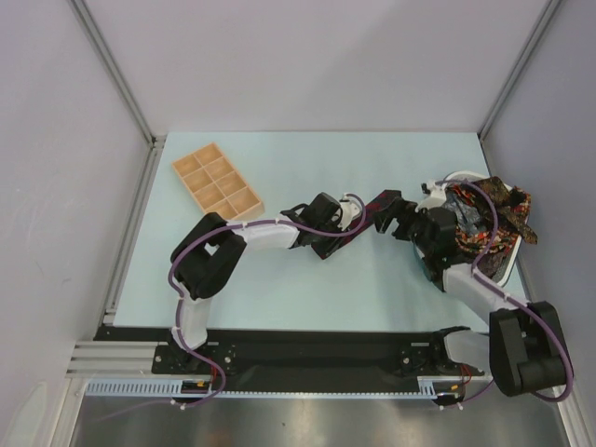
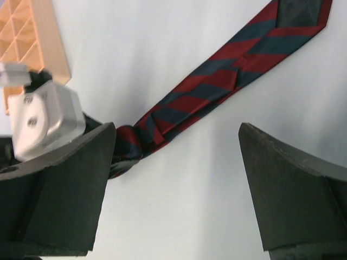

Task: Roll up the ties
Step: Roll the tie

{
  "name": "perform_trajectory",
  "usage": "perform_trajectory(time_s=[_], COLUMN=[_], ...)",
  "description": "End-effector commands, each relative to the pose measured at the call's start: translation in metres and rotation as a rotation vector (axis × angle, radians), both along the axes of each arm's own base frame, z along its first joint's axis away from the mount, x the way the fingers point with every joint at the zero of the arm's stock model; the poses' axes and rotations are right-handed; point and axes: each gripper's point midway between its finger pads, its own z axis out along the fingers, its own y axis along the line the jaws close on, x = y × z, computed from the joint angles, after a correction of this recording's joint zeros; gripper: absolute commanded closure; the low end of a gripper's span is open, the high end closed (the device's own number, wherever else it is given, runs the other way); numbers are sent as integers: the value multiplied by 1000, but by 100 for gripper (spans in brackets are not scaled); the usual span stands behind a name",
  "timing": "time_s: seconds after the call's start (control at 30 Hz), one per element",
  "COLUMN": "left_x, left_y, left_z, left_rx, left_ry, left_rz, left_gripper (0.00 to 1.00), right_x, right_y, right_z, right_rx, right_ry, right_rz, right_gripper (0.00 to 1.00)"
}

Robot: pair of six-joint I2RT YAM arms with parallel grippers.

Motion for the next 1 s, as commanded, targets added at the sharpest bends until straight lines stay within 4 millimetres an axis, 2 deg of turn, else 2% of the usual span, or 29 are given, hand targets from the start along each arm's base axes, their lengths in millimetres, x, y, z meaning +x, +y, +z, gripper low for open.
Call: perform_trajectory(time_s=[0.0,0.03,0.07,0.1,0.23,0.3,0.33,0.43,0.47,0.5,0.6,0.63,0.73,0.8,0.83,0.87,0.97], left_x=[-24,-24,-24,-23,-24,-24,-24,-22,-23,-22,-22,-23,-27,-29,-30,-32,-36], left_y=[32,32,32,31,32,35,36,37,39,38,38,37,34,35,36,37,38], left_z=[-26,-27,-26,-26,-27,-29,-30,-30,-31,-31,-31,-31,-30,-31,-31,-32,-29], left_rx=[121,123,121,119,126,141,147,151,161,163,164,157,146,148,155,158,141], left_ry=[96,97,97,96,103,105,109,108,110,111,115,120,139,147,153,158,167], left_rz=[24,24,23,24,30,41,45,60,63,67,71,64,50,51,51,52,58], left_gripper=[69,69,69,69,69,69,69,69,69,69,69,69,69,69,69,70,70], right_x=[-5,-10,-11,-11,-24,-33,-39,-53,-56,-59,-77,-90,-102,-118,-119,-129,-136], right_y=[-2,-4,-8,-8,-2,5,10,36,37,42,57,67,67,80,77,87,94], right_z=[36,50,47,57,65,62,55,55,47,47,35,34,26,22,20,19,17], right_rx=[69,85,82,77,12,-2,-25,-50,-82,-96,-175,-193,-276,-311,-339,-346,-394], right_ry=[-249,-304,-289,-301,-282,-277,-276,-297,-268,-264,-241,-241,-247,-259,-256,-266,-291], right_rz=[-33,-44,-65,-59,-14,29,73,186,187,195,225,259,232,287,256,297,313], right_gripper=[0,0,0,0,0,1,3,13,17,18,19,19,20,20,21,22,23])
